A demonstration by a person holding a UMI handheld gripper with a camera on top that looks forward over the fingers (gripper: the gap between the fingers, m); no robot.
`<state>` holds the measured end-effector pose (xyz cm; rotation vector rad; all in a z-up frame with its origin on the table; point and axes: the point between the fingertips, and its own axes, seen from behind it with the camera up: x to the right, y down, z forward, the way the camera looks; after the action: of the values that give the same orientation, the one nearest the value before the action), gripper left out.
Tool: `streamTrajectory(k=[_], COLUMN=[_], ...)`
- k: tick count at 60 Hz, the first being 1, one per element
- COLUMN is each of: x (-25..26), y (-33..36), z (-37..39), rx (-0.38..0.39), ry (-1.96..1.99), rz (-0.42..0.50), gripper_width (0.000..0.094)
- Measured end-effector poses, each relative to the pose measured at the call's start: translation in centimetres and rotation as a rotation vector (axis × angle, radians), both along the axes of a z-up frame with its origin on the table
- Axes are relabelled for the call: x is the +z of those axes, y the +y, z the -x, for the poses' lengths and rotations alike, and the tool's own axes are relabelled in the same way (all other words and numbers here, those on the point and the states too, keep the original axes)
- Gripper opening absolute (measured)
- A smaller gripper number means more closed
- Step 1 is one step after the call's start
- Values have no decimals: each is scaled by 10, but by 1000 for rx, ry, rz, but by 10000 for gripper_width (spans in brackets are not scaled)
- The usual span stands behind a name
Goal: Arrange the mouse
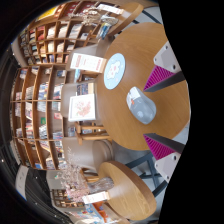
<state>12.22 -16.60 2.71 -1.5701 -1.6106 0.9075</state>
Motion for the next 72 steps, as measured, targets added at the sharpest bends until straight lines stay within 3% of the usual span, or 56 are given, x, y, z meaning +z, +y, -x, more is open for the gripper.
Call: streamTrajectory(k=[25, 51, 59, 62, 65, 72], x=[-28, -39, -40, -40, -40, -31], y=[-2, -17, -15, -15, -13, -13], z=[61, 123, 127, 129, 131, 128], rx=[-23, 14, 21, 24, 22, 55], ry=[-80, -128, -121, -118, -114, -129], rz=[8, 20, 4, -2, -9, -25], gripper_width=[848, 829, 750, 652, 485, 451])
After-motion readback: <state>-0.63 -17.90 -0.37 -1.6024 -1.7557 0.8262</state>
